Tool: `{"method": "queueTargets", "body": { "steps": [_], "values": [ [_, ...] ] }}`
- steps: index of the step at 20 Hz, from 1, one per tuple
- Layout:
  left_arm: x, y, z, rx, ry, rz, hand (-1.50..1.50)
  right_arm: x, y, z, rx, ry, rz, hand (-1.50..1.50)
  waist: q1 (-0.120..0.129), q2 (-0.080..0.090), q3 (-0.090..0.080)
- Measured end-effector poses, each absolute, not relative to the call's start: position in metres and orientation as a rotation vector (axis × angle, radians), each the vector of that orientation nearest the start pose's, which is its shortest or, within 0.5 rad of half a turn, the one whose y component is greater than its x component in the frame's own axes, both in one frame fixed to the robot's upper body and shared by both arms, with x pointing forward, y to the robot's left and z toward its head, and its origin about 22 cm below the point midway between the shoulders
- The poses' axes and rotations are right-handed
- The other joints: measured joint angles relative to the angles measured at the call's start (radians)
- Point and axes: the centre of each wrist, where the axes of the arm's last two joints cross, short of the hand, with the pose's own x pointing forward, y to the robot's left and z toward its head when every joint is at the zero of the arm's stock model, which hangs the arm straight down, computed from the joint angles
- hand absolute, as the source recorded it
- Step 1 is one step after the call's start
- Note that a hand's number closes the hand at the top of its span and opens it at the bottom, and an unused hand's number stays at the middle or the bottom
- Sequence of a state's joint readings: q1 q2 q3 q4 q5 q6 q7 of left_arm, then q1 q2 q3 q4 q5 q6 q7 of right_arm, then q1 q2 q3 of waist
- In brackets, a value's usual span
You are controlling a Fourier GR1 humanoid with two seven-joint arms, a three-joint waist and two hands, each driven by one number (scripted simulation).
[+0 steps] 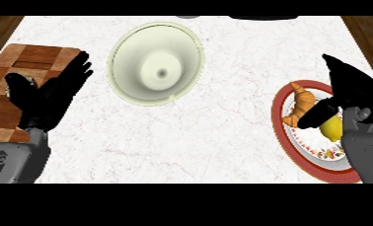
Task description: Pick the lemon from the plate and place it in the bowl
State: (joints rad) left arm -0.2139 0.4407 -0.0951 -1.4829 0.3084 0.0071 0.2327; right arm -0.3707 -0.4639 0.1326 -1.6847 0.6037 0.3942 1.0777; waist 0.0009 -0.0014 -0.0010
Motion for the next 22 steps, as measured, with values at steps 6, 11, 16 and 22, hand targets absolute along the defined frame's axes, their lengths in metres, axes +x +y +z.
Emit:
{"method": "queueTargets", "body": {
  "steps": [6,11,16,22],
  "values": [
    [0.291,0.299,0.062,0.035,-1.417,-0.211,0.00,0.303,-0.262,0.138,-1.039,-0.674,0.735,-1.50,-0.001,0.001,0.000],
    [0.292,0.300,0.059,0.037,-1.420,-0.210,0.00,0.312,-0.266,0.134,-1.043,-0.645,0.731,-1.50,0.001,0.001,0.000],
    [0.291,0.296,0.066,0.033,-1.423,-0.211,0.00,0.315,-0.268,0.129,-1.033,-0.621,0.717,-1.50,0.002,0.001,0.001],
    [0.291,0.296,0.069,0.036,-1.423,-0.208,0.00,0.318,-0.279,0.114,-1.018,-0.568,0.710,-1.50,0.001,0.001,0.001]
  ]
}}
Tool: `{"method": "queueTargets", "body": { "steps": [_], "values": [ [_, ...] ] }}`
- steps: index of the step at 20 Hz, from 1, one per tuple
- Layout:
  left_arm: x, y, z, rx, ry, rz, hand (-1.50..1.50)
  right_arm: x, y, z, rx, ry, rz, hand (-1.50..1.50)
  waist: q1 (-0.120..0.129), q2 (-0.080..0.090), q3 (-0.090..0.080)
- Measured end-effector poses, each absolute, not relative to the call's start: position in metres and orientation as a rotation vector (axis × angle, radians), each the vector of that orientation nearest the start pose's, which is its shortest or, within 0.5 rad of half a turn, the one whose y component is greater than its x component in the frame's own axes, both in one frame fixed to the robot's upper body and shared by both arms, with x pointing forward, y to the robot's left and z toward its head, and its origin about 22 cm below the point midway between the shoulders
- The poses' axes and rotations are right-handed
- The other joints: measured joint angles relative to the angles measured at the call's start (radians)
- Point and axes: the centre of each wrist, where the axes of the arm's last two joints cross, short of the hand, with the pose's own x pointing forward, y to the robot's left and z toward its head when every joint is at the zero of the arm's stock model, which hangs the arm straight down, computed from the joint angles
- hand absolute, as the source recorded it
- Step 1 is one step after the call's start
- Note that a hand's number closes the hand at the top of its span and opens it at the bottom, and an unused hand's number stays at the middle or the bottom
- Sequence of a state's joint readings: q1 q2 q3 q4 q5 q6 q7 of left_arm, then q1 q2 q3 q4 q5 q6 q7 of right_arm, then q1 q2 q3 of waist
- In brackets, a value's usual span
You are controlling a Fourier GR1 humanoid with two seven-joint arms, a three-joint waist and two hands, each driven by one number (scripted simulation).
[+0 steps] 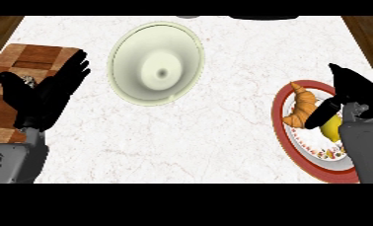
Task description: Pick the lemon from the plate and place it in the bowl
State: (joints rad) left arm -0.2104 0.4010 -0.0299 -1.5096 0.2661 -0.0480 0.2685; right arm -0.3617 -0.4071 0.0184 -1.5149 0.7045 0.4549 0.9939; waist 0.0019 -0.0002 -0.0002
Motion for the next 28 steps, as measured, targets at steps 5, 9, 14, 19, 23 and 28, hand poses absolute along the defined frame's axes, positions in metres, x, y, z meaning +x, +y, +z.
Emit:
{"method": "queueTargets", "body": {
  "steps": [5,9,14,19,23,28],
  "values": [
    [0.294,0.298,0.066,0.032,-1.425,-0.210,0.00,0.321,-0.281,0.098,-1.007,-0.525,0.707,-1.50,0.000,0.000,0.000],
    [0.293,0.301,0.061,0.036,-1.431,-0.206,0.00,0.319,-0.293,0.086,-1.010,-0.480,0.705,-1.50,-0.001,0.000,0.000],
    [0.288,0.299,0.060,0.032,-1.423,-0.216,0.00,0.318,-0.305,0.067,-1.006,-0.435,0.687,-1.50,0.000,0.000,0.000],
    [0.289,0.296,0.061,0.032,-1.420,-0.215,0.00,0.323,-0.314,0.054,-1.001,-0.414,0.671,-1.50,0.002,0.001,0.000],
    [0.295,0.304,0.069,0.035,-1.422,-0.211,0.00,0.324,-0.318,0.042,-0.994,-0.406,0.667,-1.50,0.000,0.000,0.000],
    [0.294,0.303,0.069,0.041,-1.419,-0.210,0.00,0.324,-0.337,0.039,-1.010,-0.426,0.673,1.50,0.001,-0.003,-0.005]
  ]
}}
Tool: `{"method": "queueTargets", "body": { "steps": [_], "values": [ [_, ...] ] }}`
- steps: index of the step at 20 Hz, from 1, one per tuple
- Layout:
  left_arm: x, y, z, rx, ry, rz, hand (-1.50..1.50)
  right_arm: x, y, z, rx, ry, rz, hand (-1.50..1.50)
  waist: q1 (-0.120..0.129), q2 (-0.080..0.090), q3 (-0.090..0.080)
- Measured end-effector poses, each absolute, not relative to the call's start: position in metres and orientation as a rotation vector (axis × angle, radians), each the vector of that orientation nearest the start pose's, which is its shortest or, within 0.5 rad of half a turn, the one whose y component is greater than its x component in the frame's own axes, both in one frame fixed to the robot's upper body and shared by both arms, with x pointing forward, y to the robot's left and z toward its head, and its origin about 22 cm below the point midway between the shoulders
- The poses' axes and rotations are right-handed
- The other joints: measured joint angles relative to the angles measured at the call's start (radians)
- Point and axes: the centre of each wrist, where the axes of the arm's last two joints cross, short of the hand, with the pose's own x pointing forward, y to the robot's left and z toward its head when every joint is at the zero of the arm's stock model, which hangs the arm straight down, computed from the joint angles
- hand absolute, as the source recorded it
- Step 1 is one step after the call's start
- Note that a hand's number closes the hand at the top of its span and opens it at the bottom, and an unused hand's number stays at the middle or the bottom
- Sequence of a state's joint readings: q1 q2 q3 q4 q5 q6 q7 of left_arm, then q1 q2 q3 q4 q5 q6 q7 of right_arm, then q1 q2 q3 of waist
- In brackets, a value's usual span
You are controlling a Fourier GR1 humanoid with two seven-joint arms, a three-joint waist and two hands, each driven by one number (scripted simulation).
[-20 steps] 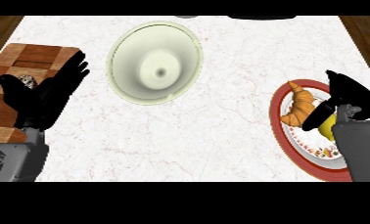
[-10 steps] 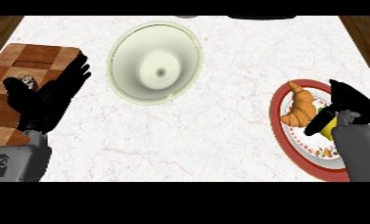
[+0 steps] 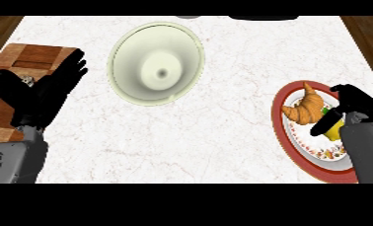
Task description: Pick the lemon from the plate and place it in the bowl
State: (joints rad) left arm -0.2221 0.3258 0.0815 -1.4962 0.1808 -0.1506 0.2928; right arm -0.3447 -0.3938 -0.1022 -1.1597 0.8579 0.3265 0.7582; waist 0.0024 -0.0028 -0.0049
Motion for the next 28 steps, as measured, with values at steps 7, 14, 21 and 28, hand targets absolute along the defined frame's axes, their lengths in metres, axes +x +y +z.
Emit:
{"method": "queueTargets", "body": {
  "steps": [7,14,21,28],
  "values": [
    [0.291,0.300,0.062,0.038,-1.417,-0.213,0.00,0.320,-0.335,0.038,-1.064,-0.501,0.690,1.50,-0.001,-0.002,-0.002],
    [0.292,0.295,0.060,0.025,-1.423,-0.212,0.00,0.324,-0.332,0.037,-1.086,-0.543,0.715,1.50,-0.002,-0.002,-0.002],
    [0.294,0.300,0.058,0.027,-1.425,-0.213,0.00,0.332,-0.309,0.055,-1.042,-0.700,0.881,1.50,0.007,0.003,0.004],
    [0.300,0.287,0.062,0.008,-1.431,-0.239,0.00,0.351,-0.276,0.087,-0.749,-1.112,1.354,1.50,0.035,0.011,0.007]
  ]
}}
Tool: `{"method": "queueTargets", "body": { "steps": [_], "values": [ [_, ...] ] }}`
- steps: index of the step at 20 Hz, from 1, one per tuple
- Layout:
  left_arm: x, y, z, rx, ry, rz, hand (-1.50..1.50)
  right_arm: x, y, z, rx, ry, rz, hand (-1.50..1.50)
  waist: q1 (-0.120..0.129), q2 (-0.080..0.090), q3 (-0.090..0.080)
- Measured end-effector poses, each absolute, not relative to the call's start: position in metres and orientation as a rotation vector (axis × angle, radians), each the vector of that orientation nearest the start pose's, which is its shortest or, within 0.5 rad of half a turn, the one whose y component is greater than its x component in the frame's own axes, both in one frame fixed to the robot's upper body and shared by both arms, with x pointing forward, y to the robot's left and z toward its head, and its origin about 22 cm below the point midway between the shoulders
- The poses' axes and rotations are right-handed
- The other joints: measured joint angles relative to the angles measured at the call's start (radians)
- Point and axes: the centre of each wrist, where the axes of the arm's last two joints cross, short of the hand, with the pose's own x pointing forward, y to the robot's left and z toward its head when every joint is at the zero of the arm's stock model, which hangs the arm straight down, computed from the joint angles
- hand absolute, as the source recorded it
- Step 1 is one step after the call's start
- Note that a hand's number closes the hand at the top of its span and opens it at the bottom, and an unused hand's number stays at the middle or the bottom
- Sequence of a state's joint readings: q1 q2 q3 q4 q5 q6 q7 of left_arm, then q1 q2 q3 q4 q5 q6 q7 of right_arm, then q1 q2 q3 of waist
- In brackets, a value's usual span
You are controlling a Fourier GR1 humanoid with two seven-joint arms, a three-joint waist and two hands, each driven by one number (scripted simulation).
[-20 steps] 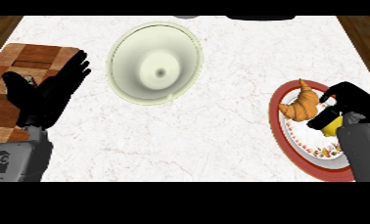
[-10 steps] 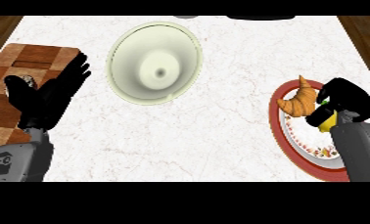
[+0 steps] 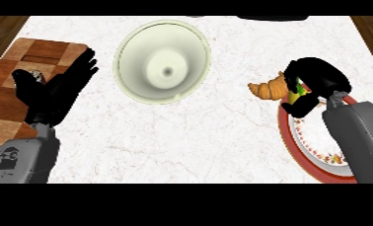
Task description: Pick the lemon from the plate and place it in the bowl
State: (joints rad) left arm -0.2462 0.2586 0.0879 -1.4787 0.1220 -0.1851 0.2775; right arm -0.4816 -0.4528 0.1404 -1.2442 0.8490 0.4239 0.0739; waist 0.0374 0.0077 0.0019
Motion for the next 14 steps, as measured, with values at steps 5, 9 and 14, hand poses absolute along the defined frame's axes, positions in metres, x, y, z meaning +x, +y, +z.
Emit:
{"method": "queueTargets", "body": {
  "steps": [5,9,14],
  "values": [
    [0.299,0.293,0.064,0.019,-1.425,-0.228,0.00,0.364,-0.287,0.127,-0.639,-1.304,1.484,1.50,-0.018,-0.004,-0.001],
    [0.295,0.295,0.061,0.031,-1.422,-0.217,0.00,0.364,-0.286,0.171,-0.617,-1.402,1.529,1.50,-0.031,-0.008,-0.002],
    [0.293,0.300,0.065,0.035,-1.421,-0.209,0.00,0.353,-0.278,0.228,-0.646,-1.499,1.548,1.50,-0.038,-0.011,-0.002]
  ]
}}
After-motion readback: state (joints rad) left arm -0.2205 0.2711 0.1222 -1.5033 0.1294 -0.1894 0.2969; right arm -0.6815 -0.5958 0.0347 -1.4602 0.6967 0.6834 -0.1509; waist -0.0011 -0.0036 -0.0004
